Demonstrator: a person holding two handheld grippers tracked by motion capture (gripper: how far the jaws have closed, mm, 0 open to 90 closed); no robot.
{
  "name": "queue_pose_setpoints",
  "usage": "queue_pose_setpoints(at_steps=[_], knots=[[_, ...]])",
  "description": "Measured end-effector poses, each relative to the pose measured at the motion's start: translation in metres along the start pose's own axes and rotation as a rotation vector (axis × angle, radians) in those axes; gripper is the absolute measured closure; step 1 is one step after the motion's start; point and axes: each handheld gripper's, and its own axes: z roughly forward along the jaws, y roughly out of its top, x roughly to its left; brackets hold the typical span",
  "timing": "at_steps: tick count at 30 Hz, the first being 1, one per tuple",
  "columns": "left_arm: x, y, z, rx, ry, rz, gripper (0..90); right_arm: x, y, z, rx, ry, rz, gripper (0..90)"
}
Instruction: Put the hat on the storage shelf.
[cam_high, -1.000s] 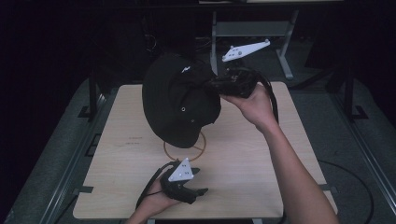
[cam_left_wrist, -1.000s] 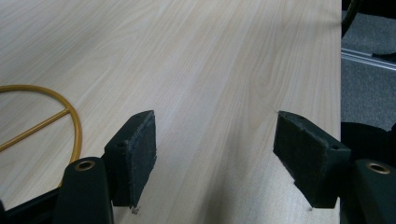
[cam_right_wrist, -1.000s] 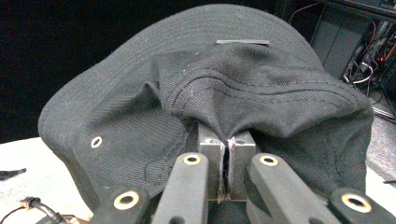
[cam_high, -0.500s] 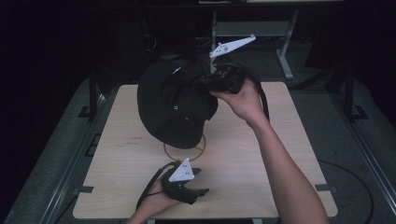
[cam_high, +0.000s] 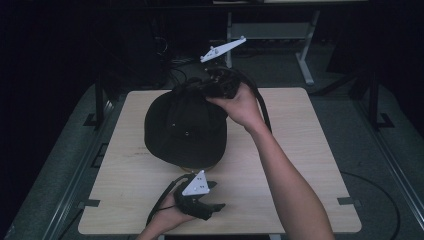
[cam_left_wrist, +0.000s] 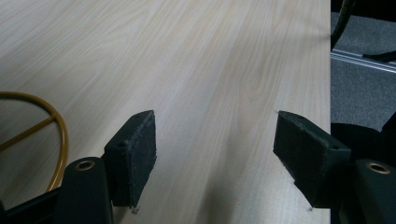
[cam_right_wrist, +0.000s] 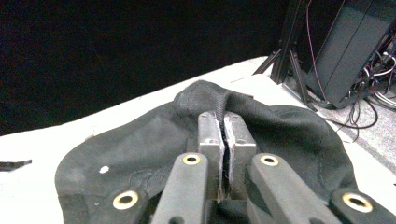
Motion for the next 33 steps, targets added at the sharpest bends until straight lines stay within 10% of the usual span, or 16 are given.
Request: queue_pose_setpoints(at_steps=[16,33], knots=[[-0.006,0.002,0.004,0.008,-0.014,0.022,29.0,0.006,0.000,0.024,-0.010,0.017,0.020,82.3],[-0.010,0.002,0.006,0.017,-0.034,0.027,28.5,-0.008,-0.023,-0.023,-0.104,-0.006,0.077,56.6]])
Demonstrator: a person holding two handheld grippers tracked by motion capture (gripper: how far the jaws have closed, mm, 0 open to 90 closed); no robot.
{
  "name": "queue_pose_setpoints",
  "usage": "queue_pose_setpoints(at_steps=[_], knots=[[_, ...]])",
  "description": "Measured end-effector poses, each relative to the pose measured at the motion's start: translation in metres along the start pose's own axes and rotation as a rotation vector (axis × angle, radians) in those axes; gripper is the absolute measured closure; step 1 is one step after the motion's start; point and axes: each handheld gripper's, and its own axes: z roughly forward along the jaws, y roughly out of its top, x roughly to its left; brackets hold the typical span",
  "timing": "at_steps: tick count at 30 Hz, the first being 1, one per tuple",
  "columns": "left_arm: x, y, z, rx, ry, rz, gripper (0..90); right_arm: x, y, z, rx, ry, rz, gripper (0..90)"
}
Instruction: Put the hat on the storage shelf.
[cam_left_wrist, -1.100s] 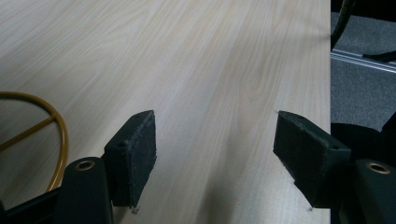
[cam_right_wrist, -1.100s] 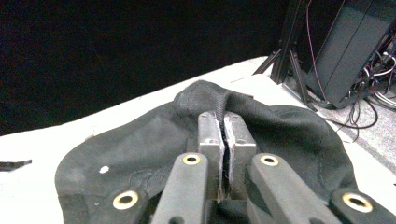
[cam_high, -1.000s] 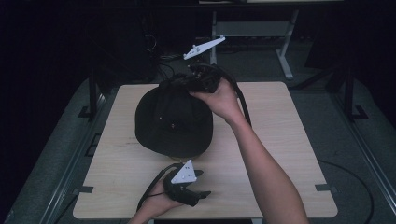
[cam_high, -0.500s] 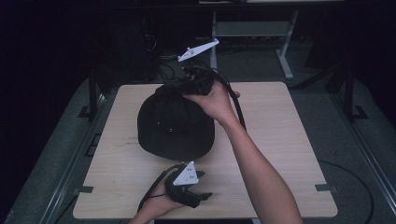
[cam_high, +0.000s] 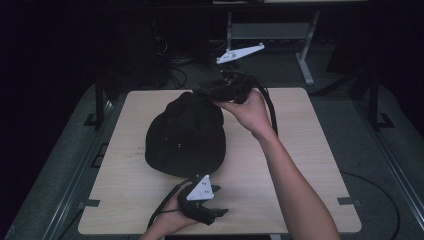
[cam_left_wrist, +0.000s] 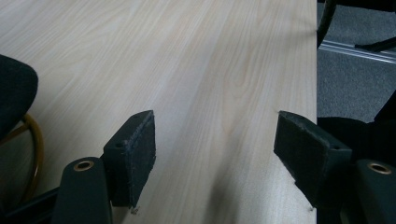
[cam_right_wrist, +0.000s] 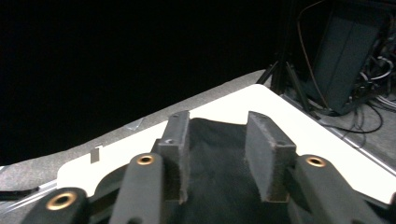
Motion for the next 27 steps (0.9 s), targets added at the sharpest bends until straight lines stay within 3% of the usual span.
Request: queue_pose_setpoints(at_steps=[4,18,27], knots=[[-0.001,0.000,0.001,0.008,0.001,0.014,28.4,-0.006,-0.010,-0.018,-0.015,-0.016,0.023,49.6],[-0.002,0.000,0.005,0.001,-0.012,0.003,27.3,-0.026,-0.051,-0.059,-0.029,-0.059,0.088,33.1],[-0.001,0.000,0.006,-0.005,-0.017,-0.015,26.8,-0.034,-0.067,-0.075,-0.026,-0.087,0.114,30.0]])
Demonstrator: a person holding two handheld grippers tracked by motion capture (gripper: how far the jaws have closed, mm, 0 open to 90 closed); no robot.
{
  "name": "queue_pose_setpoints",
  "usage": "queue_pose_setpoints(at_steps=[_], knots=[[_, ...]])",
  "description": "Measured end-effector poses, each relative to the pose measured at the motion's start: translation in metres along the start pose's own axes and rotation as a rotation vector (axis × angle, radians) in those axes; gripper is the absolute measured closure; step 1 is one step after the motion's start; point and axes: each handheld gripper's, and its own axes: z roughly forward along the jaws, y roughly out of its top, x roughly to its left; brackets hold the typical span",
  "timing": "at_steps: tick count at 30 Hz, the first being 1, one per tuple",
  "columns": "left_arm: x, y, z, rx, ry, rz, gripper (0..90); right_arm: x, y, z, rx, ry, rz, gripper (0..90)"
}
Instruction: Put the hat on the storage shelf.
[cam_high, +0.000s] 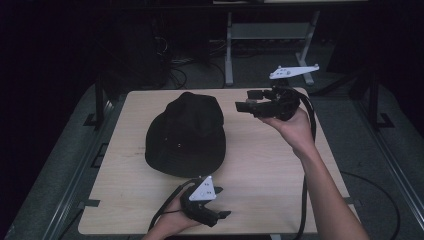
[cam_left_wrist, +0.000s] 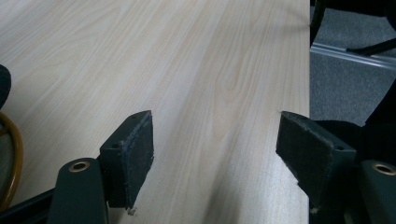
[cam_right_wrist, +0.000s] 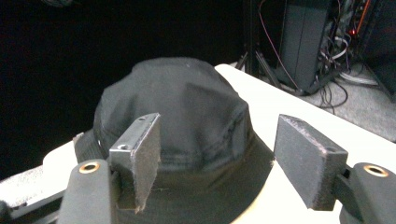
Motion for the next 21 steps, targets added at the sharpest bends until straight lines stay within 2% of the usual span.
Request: queue_pose_setpoints(at_steps=[14,21], knots=[[0.000,0.000,-0.001,-0.026,0.000,-0.012,26.2,-0.006,-0.020,-0.021,-0.001,-0.037,0.014,25.5],[0.001,0.000,0.000,-0.023,0.002,-0.003,26.0,-0.010,-0.035,-0.029,-0.002,-0.047,0.023,24.9]])
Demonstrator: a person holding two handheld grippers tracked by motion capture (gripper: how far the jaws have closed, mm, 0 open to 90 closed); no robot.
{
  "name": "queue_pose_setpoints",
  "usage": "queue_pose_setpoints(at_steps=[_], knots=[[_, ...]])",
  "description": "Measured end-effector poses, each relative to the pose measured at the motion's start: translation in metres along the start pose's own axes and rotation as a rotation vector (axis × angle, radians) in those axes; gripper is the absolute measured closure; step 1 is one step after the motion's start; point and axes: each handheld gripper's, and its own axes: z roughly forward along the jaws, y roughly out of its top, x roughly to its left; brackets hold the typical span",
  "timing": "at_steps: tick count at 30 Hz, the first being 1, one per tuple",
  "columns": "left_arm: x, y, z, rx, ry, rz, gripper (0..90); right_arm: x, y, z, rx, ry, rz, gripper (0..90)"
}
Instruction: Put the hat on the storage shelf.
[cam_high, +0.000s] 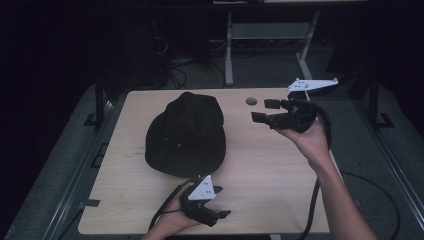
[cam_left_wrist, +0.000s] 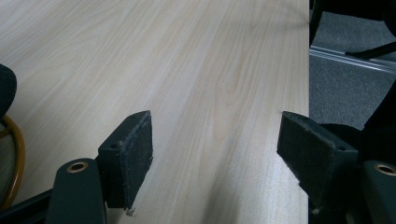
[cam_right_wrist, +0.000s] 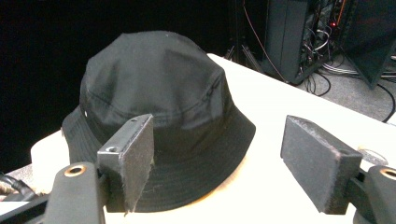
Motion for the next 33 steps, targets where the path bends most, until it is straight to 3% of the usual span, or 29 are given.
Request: queue_pose_setpoints(at_steps=[8,23,33], knots=[[0.000,0.000,0.001,0.008,0.001,0.002,25.9,-0.011,-0.029,-0.012,-0.002,-0.024,0.034,24.5],[0.000,0.001,0.000,0.010,0.002,0.009,25.9,-0.018,-0.063,-0.039,-0.014,-0.078,0.062,23.7],[-0.001,0.000,0.002,0.012,-0.004,0.003,25.9,-0.022,-0.097,-0.056,-0.026,-0.114,0.094,22.9]])
